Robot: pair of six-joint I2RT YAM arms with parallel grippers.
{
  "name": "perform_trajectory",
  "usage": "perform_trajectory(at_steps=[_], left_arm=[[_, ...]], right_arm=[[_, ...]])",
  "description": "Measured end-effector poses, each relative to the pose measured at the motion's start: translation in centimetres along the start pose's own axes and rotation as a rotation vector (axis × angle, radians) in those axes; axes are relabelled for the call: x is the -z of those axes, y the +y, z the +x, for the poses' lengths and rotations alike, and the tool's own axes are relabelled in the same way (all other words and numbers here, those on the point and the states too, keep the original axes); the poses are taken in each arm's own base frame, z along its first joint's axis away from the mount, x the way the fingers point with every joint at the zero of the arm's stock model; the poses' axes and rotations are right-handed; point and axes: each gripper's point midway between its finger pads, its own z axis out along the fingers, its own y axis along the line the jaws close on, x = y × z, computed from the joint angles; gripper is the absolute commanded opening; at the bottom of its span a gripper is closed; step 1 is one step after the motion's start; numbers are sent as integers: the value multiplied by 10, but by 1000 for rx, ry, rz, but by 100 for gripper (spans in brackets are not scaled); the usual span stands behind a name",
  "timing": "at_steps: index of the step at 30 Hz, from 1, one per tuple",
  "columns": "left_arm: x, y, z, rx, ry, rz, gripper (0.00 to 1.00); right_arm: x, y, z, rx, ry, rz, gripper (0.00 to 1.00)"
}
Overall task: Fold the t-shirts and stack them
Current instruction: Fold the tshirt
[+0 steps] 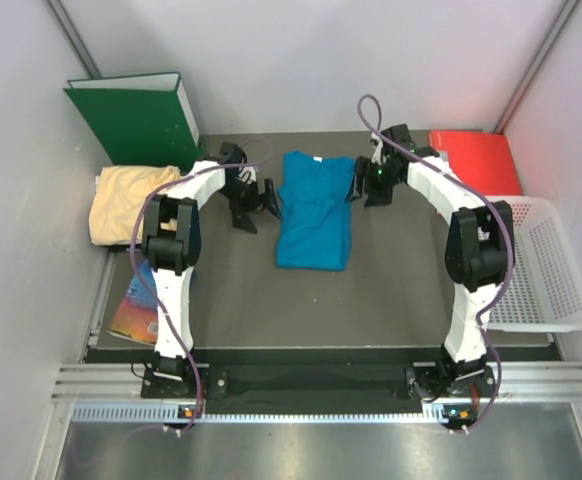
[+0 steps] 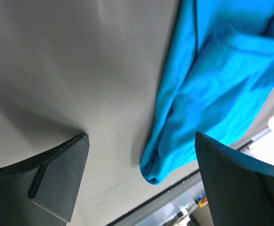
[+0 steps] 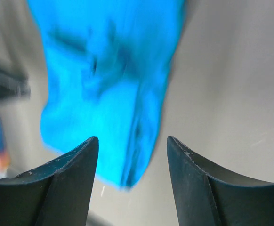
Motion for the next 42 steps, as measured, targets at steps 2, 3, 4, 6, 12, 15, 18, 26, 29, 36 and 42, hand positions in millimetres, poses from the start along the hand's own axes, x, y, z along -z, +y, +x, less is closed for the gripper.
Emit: perform_trajectory(at_steps=[2,3,4,6,12,15,18,26,29,36,42], left_arm=[[-1,-2,8,8,13,21,93],[-1,-4,13,14,22,31,91],[-2,-5,17,19,31,42,87],[-5,-8,26,27,50,62,79],[-15,-16,50,37,113,93,51],[-19,-19,56,24,125,94,28],[-21,-22,58,11,130,99,1],[-21,-24,57,-1,128,107,0],[-21,-24,57,-1,128,107,0],[-22,-24,58,0,132,110,2],[-24,-22,57,-18,131,108,77]], right_arm=[[0,4,29,-18,93,-43,59],[-1,6,48,-29,150,-66,58],[-3,8,67,-43,208,-85,57],[-5,11,99,-73,305,-112,56],[1,26,148,-116,471,-161,48],[1,35,152,-115,488,-186,40],[0,43,156,-122,505,-206,26],[-14,44,167,-118,573,-162,2],[-11,36,173,-113,594,-115,0],[-11,4,182,-75,611,44,0],[-13,-12,187,-42,611,113,32]])
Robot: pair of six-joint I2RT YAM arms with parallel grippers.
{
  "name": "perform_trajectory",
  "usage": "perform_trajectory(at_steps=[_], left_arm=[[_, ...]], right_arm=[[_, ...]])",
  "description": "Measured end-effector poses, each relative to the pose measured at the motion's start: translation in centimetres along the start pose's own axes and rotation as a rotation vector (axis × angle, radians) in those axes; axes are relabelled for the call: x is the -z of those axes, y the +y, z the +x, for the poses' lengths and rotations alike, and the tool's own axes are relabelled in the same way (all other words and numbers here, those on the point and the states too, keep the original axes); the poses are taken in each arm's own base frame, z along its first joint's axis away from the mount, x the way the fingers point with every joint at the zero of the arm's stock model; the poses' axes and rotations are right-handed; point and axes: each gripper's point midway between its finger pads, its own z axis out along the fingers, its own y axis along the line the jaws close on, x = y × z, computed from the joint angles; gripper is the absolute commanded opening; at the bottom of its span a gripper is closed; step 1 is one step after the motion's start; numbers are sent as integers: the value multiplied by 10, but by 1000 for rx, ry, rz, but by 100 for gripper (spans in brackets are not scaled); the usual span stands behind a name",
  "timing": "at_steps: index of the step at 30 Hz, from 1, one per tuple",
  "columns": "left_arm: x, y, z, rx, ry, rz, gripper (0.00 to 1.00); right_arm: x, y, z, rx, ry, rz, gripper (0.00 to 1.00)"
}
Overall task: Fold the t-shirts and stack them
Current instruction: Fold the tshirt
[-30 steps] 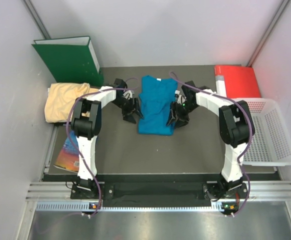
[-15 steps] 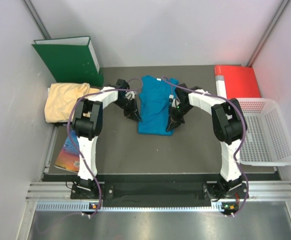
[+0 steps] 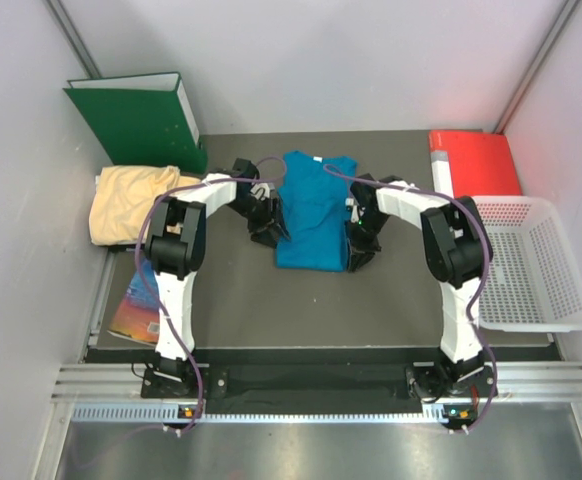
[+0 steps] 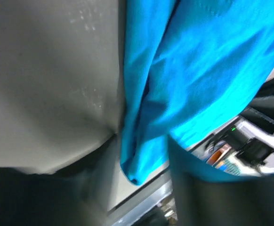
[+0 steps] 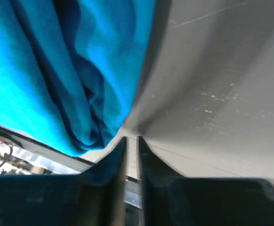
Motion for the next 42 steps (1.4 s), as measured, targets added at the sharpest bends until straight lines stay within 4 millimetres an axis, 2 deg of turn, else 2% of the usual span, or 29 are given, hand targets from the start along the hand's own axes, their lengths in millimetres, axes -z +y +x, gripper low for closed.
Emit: perform_trajectory(at_steps=[3,4,9,13,20,21,23,24,25,27,29,32,38,42], left_arm=[[4,-6,3,6,10,16,92],[8,-6,2,-2,-2,6,96],[14,-1,-2,-40,-43,-50,95],[15,3,7,-30,-30,-54,89],[12,10,32,3,25,-40,70],[11,11,35,9,33,-35,49],[8,13,40,14,47,-31,29],[6,14,41,25,50,-33,23],[4,17,44,27,56,-35,11],[0,21,49,34,71,-39,0],[-3,22,50,40,75,-40,0],[-5,21,49,47,81,-31,0],[-5,18,43,48,76,-37,0],[-2,18,47,32,96,-57,0]], right_arm=[[3,-1,-3,10,-27,7,53],[5,0,-4,22,-50,0,55],[22,5,2,29,-131,-50,57],[22,8,7,13,-162,-107,57],[14,16,6,0,-182,-184,57],[14,18,5,-1,-185,-195,56],[15,23,0,3,-201,-218,56],[15,26,-3,6,-209,-231,53],[14,28,-6,7,-215,-242,51],[9,30,-11,3,-217,-260,35],[-2,29,-15,-8,-201,-268,19],[-9,32,-16,-28,-165,-296,9],[-9,34,-16,-14,-124,-277,6],[-6,32,-12,15,-108,-249,6]])
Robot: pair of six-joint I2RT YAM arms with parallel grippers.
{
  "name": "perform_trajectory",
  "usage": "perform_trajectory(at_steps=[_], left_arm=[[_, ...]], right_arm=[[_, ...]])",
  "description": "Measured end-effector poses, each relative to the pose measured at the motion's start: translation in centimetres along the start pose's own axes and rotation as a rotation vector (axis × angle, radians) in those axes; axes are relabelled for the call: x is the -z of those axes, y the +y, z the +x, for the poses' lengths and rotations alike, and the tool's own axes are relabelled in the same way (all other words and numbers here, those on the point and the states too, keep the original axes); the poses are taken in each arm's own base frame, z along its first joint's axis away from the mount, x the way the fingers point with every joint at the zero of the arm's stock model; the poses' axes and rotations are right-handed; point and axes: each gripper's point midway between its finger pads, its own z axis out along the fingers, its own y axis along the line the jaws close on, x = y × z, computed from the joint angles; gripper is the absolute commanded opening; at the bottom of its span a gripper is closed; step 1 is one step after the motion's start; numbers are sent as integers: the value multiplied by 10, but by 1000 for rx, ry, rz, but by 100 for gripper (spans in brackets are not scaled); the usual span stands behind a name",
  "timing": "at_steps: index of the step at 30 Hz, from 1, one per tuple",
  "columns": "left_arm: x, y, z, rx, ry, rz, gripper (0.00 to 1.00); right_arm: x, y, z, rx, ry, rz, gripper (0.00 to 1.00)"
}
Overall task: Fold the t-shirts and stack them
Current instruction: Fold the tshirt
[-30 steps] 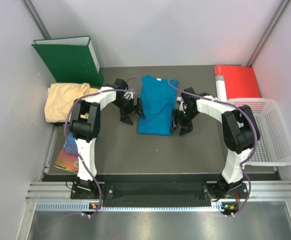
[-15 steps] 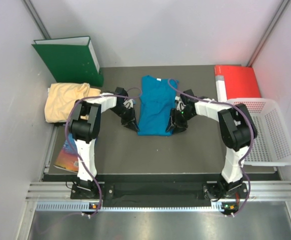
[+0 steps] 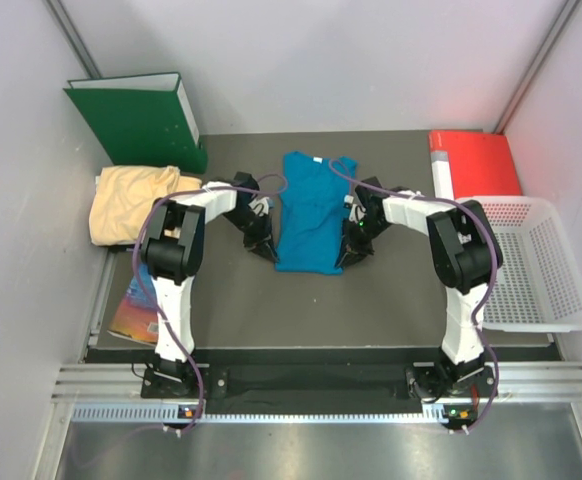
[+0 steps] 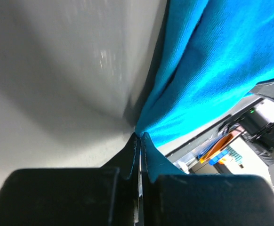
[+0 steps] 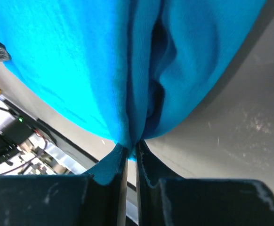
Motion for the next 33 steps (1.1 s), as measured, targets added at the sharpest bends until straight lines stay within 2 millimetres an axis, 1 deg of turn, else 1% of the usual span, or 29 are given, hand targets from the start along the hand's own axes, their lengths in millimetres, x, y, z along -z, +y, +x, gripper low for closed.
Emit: perform_trajectory(at_steps=[5,7,9,11,14,16,19,22,24,26,29,31,33], left_arm=[[9,-1,10,-20,37,-46,0],[13,-2,14,-32,44,-70,0],[19,-3,16,-50,33,-93,0],[30,-8,16,-76,0,-113,0],[53,-21,7,-123,-83,-132,0],[70,-32,-5,-164,-162,-140,0],[87,-43,-19,-204,-254,-148,0],[97,-56,-36,-220,-325,-136,0],[101,-68,-54,-229,-367,-117,0],[102,-77,-75,-241,-405,-100,0],[96,-83,-103,-249,-434,-95,0],[92,-85,-121,-255,-454,-92,0],[90,-87,-135,-264,-476,-89,0]], right_arm=[[8,-2,12,11,44,18,6],[16,2,16,22,55,21,6],[26,9,17,42,52,16,5],[38,19,16,72,38,5,5],[57,35,10,126,2,-16,6],[67,44,6,158,-20,-25,6],[78,53,-2,191,-49,-29,6],[89,59,-14,215,-94,-22,6],[97,61,-25,222,-131,-17,6],[106,62,-37,226,-176,-14,6],[116,59,-63,223,-243,-8,6],[119,55,-83,224,-286,-2,6],[118,52,-99,225,-317,1,6]])
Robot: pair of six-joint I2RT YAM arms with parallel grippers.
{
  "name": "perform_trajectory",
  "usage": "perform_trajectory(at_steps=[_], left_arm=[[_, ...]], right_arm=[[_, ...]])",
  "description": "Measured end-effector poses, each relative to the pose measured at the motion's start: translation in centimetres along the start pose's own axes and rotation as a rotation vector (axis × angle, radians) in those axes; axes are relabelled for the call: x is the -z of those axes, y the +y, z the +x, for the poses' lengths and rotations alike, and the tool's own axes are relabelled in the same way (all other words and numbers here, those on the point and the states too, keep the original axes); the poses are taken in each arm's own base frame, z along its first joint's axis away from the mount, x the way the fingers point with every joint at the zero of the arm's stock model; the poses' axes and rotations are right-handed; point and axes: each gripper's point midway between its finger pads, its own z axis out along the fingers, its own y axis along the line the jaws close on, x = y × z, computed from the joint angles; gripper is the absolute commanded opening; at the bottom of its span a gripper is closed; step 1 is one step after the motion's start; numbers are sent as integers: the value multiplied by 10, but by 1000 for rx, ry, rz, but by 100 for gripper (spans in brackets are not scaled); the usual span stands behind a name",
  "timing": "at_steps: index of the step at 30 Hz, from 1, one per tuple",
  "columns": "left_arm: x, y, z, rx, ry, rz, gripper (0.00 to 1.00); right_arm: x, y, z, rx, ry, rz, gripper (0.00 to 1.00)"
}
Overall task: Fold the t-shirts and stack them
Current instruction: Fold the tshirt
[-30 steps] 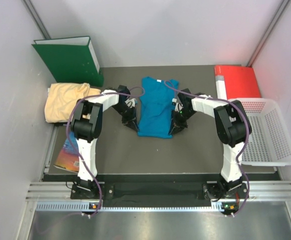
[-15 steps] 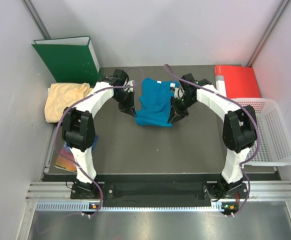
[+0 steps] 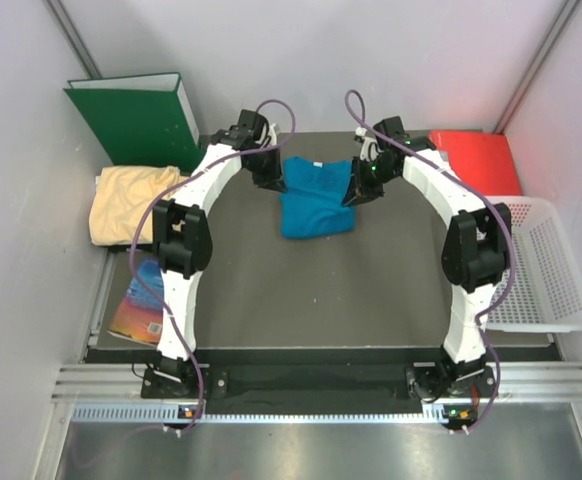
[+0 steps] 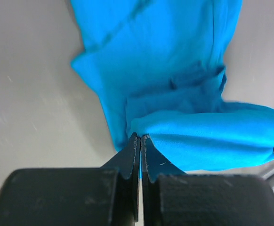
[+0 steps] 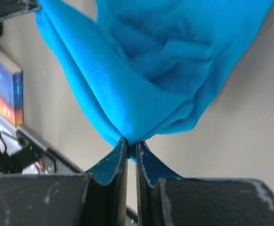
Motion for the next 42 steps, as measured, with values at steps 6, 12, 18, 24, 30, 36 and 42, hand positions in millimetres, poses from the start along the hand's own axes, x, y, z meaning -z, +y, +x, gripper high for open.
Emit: perform_trajectory(at_steps=[6,12,18,24,30,36,42], left_arm=[[-1,2,-30,1,-101,-3,0],[1,0,-58,-1,-208,1,0],[-2,-5,-89,37,-317,45,0],[-32,12,-105,132,-335,80,22],[-67,38,-101,233,-281,116,99],[-66,58,-91,292,-254,105,99],[-43,52,-78,294,-229,119,99]], right_arm=[[-16,-16,-29,0,-79,9,6],[-19,-20,-62,-3,-195,2,7],[-23,-26,-93,9,-297,9,9],[-37,-41,-111,-7,-350,52,13],[-50,-60,-129,-32,-410,118,17],[-61,-77,-153,-88,-503,171,59],[-67,-86,-177,-117,-581,182,68]])
